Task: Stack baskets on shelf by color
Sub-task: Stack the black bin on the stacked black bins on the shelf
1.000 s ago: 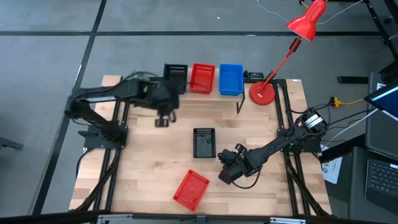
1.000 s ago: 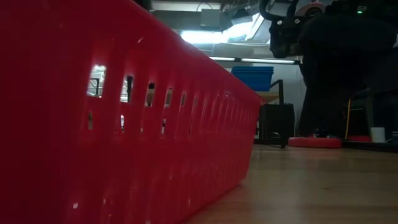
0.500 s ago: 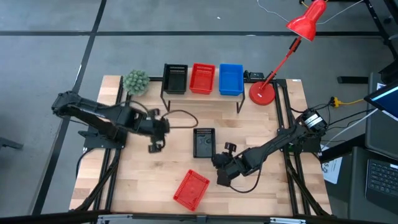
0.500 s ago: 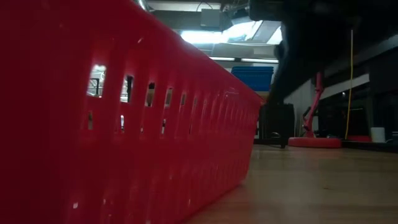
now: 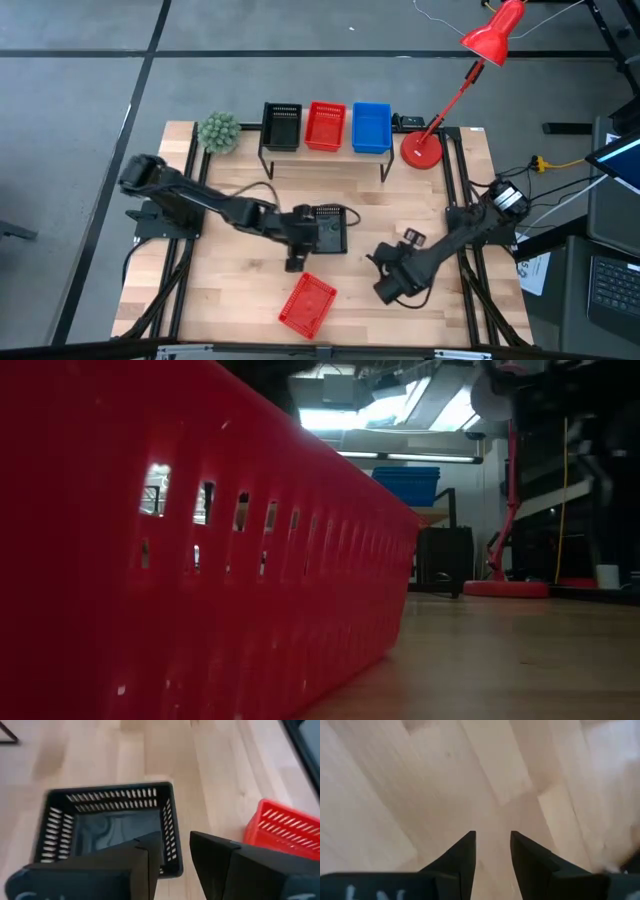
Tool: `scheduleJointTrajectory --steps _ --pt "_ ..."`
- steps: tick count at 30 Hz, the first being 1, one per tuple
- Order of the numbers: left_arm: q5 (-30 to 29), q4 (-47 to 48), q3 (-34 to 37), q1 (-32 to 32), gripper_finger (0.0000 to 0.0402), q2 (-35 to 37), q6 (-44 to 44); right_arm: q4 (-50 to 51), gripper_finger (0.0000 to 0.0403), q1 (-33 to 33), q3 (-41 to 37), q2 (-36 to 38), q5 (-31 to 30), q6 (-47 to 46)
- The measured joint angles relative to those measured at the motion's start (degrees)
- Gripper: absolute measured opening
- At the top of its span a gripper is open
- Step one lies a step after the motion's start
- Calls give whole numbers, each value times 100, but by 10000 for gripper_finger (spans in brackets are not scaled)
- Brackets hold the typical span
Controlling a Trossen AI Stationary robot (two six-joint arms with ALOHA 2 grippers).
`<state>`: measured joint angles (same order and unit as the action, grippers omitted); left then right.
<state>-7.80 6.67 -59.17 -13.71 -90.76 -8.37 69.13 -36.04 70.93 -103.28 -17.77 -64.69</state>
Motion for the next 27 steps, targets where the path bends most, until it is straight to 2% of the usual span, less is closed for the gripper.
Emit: scheduleJointTrajectory --steps 6,11,14,20,27 --pt "112 121 -788 -13 94 -863 219 114 122 -570 -121 0 -7 -1087" --pt "118 398 -1240 -13 94 -1240 407 73 122 -917 -135 -2 -21 -1784" --pt "83 437 -1270 -11 94 -1395 401 51 122 -1089 -135 -2 -58 -2053" --pt "-364 609 -1268 -49 94 -1605 266 97 122 -1249 -135 -2 -59 -2383" --pt "-428 586 -1258 -75 94 -1785 108 104 122 -1273 -135 -4 -60 -2541"
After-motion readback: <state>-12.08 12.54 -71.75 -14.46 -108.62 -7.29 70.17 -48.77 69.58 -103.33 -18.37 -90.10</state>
